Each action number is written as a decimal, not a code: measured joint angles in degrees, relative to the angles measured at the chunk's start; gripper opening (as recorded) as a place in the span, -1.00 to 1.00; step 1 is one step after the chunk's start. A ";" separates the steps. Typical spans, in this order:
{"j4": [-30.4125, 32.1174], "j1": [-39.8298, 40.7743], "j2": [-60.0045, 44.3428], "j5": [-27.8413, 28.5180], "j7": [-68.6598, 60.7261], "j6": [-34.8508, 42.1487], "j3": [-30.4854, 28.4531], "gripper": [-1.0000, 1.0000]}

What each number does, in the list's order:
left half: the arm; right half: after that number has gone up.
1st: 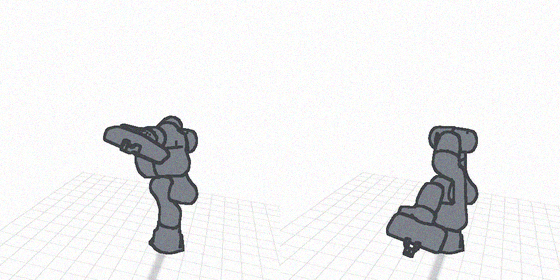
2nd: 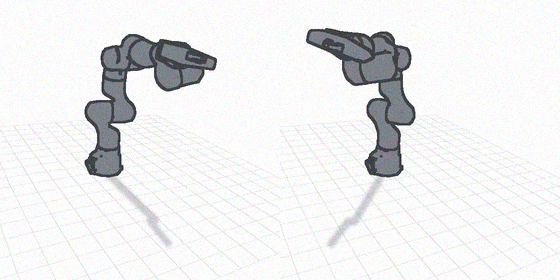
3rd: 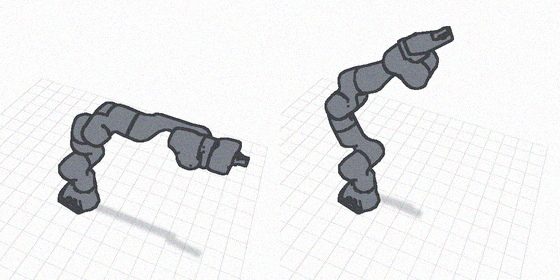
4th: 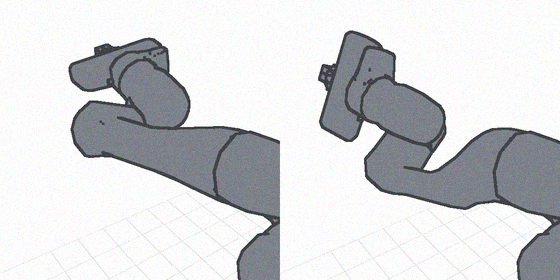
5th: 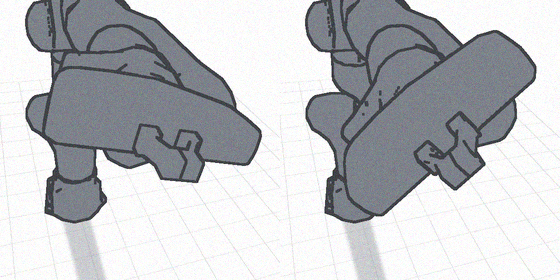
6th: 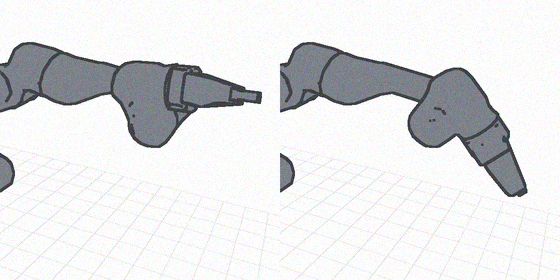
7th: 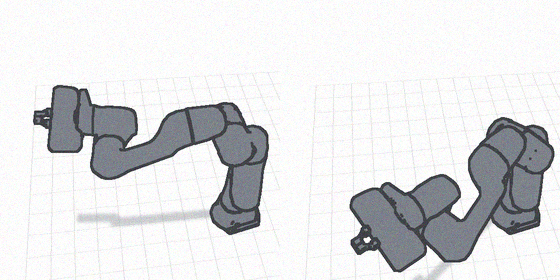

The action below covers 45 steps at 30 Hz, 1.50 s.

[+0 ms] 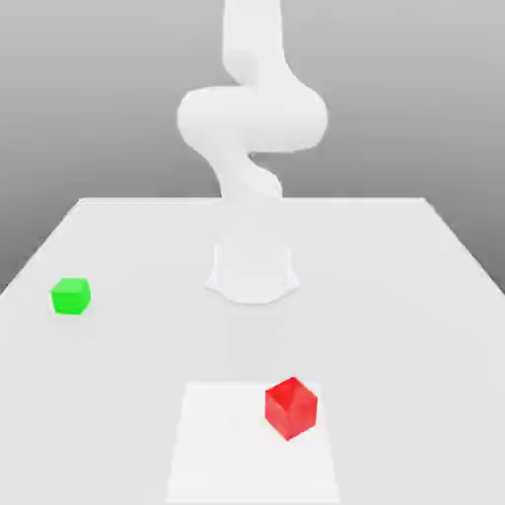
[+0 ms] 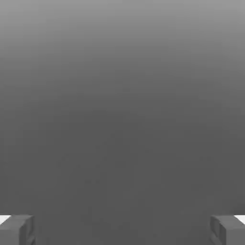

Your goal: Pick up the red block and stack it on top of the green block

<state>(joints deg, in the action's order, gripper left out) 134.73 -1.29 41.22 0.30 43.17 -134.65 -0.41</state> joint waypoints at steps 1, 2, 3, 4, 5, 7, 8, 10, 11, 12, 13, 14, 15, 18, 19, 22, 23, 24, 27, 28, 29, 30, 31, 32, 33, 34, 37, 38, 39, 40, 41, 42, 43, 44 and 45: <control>1.38 -0.60 -2.26 0.12 -1.30 -1.38 -0.20 0.00; 2.72 -1.06 -4.50 0.12 -2.67 -2.72 -0.29 0.00; 4.05 -1.65 -6.69 0.26 -3.93 -4.05 -0.51 0.00; 5.37 -2.09 -8.86 0.24 -5.25 -5.39 -0.61 0.00; 6.67 -2.63 -11.02 0.31 -6.53 -6.71 -0.80 0.00; 9.26 -3.64 -15.30 0.37 -9.12 -9.32 -1.12 0.00; 10.56 -4.14 -17.45 0.38 -10.43 -10.63 -1.28 0.00; 13.14 -5.07 -21.71 0.36 -13.06 -13.23 -1.54 0.00; 14.42 -5.50 -23.80 0.31 -14.38 -14.51 -1.62 0.00; 15.69 -5.94 -25.89 0.25 -15.69 -15.78 -1.72 0.00; 16.96 -6.32 -27.97 0.19 -17.02 -17.05 -1.76 0.00; 18.23 -6.69 -30.05 0.12 -18.36 -18.33 -1.78 0.00; 19.50 -7.04 -32.13 0.04 -19.70 -19.60 -1.78 0.00; 23.30 -7.96 -38.36 -0.22 -23.72 -23.41 -1.38 0.00; 24.09 -8.00 -40.44 -0.31 -24.67 -24.83 -1.27 0.00; 24.14 -7.86 -46.67 -0.75 -25.77 -29.84 -0.89 0.00; 23.91 -7.74 -48.75 -0.95 -25.97 -31.59 -0.74 0.00; 23.65 -7.59 -50.82 -1.12 -26.12 -33.36 -0.55 0.00; 23.14 -7.33 -54.52 -1.36 -26.31 -36.51 -0.23 -1.00; 23.14 -7.32 -54.52 -1.35 -26.29 -36.50 -0.23 -1.00; 23.14 -7.31 -54.52 -1.33 -26.27 -36.48 -0.23 -1.00; 23.14 -7.30 -54.52 -1.29 -26.23 -36.45 -0.22 -1.00; 23.14 -7.29 -54.51 -1.25 -26.19 -36.43 -0.22 -1.00; 23.02 -7.18 -55.32 -1.27 -26.22 -37.13 -0.10 -1.00; 23.12 -7.18 -54.69 -1.21 -26.18 -36.59 -0.12 -1.00; 23.31 -7.21 -53.34 -1.08 -26.10 -35.44 -0.18 -1.00; 24.12 -7.29 -47.75 -0.66 -25.81 -30.67 -0.35 -1.00; 24.42 -7.27 -45.72 -0.52 -25.70 -28.93 -0.37 -1.00; 24.72 -7.21 -43.67 -0.47 -25.69 -27.18 -0.32 -1.00; 24.96 -6.41 -42.30 -0.21 -24.89 -26.07 -0.83 -1.00; 25.17 -5.13 -41.38 0.12 -23.66 -25.38 -1.37 -1.00; 25.35 -4.58 -40.72 0.49 -22.19 -24.92 -2.75 -1.00; 25.53 -3.39 -40.17 0.91 -20.59 -24.58 -4.22 -1.00; 25.71 -0.70 -39.69 1.34 -18.93 -24.32 -5.55 -1.00; 25.88 2.08 -39.23 1.80 -17.21 -24.05 -6.75 -1.00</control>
<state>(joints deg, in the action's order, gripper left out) 160.61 0.80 1.99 2.10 25.96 -158.70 -7.16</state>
